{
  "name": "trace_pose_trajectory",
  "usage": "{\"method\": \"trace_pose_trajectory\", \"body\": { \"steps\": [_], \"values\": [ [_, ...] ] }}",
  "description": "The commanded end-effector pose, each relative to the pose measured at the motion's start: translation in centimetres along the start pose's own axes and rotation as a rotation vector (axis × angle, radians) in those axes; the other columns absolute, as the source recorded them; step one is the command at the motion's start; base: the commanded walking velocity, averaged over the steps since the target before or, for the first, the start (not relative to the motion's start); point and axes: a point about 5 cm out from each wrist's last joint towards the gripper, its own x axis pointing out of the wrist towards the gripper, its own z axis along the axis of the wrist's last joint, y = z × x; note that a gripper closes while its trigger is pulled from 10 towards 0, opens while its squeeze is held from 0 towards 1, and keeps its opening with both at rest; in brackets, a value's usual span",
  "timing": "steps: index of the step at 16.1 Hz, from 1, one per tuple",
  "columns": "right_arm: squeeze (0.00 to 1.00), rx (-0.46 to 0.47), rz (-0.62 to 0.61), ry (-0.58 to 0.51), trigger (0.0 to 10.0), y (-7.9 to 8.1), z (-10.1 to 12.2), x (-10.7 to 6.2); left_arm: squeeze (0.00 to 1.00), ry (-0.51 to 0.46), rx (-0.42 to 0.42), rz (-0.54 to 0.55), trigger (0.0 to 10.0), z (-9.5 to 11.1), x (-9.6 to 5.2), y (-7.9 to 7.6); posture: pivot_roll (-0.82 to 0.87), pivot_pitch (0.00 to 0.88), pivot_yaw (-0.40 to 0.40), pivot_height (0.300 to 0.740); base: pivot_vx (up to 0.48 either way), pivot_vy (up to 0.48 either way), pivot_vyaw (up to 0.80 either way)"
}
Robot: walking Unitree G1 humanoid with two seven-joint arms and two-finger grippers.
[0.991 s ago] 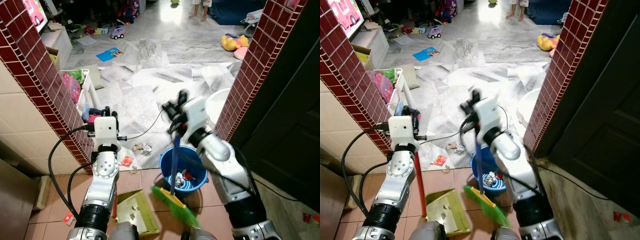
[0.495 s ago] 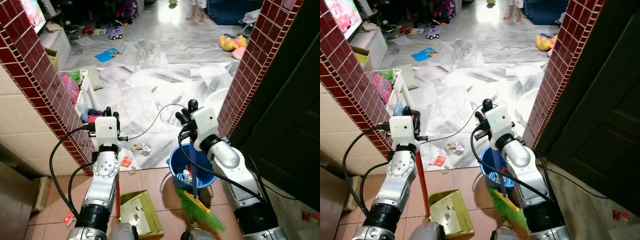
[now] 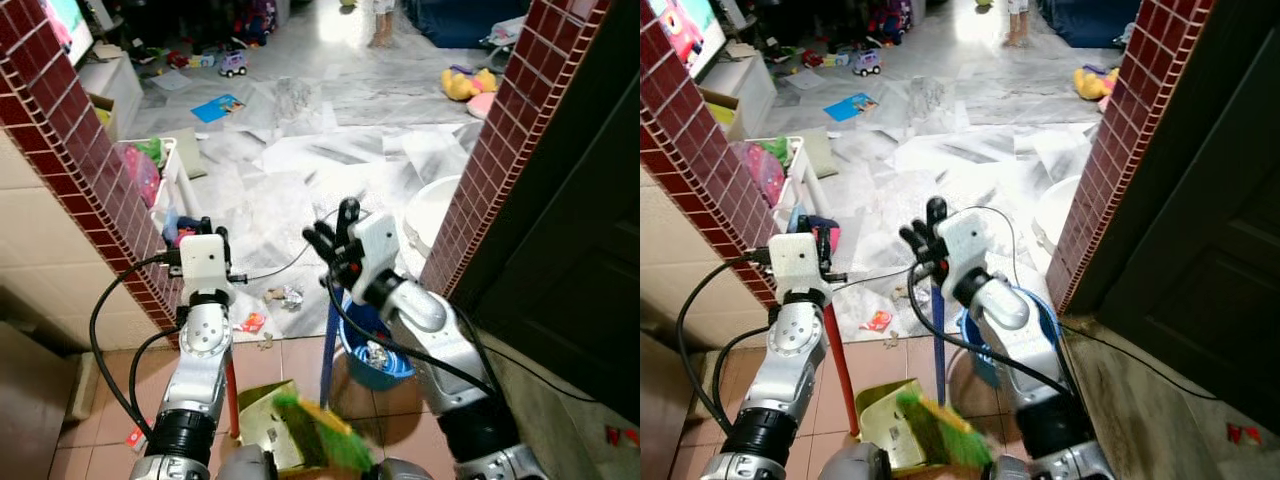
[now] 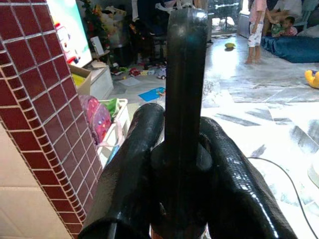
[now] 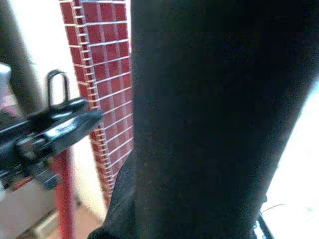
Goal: Sweep floor
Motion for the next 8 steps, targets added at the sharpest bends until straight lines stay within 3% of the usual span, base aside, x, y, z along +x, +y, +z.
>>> {"method": "trace_pose_trajectory", "body": {
  "steps": [1, 2, 4, 8],
  "values": [
    [0.00, -0.114, -0.098, -0.070, 10.0, -1.8, 1.7, 0.1, 0.00, 0.013, 0.016, 0.016, 10.0, -0.2, 0.0, 0.7, -0.02, 0.000, 0.045, 0.740, 0.000, 0.000, 0.00],
    [0.00, -0.168, -0.221, -0.073, 10.0, -3.4, 1.8, -0.5, 0.00, 0.042, -0.005, 0.040, 10.0, -0.8, -0.2, 1.2, -0.02, 0.000, 0.045, 0.740, 0.000, 0.000, 0.00],
    [0.00, -0.168, -0.291, -0.071, 10.0, -4.5, 1.4, -1.2, 0.00, 0.067, -0.018, 0.044, 10.0, -1.4, -0.4, 1.7, -0.03, 0.000, 0.046, 0.740, 0.000, 0.000, 0.00],
    [0.00, -0.126, -0.291, -0.068, 10.0, -4.4, 0.8, -1.4, 0.00, 0.050, -0.017, 0.037, 10.0, -1.1, -0.2, 1.9, -0.01, 0.000, 0.039, 0.740, 0.000, 0.000, 0.00]
  ]
}}
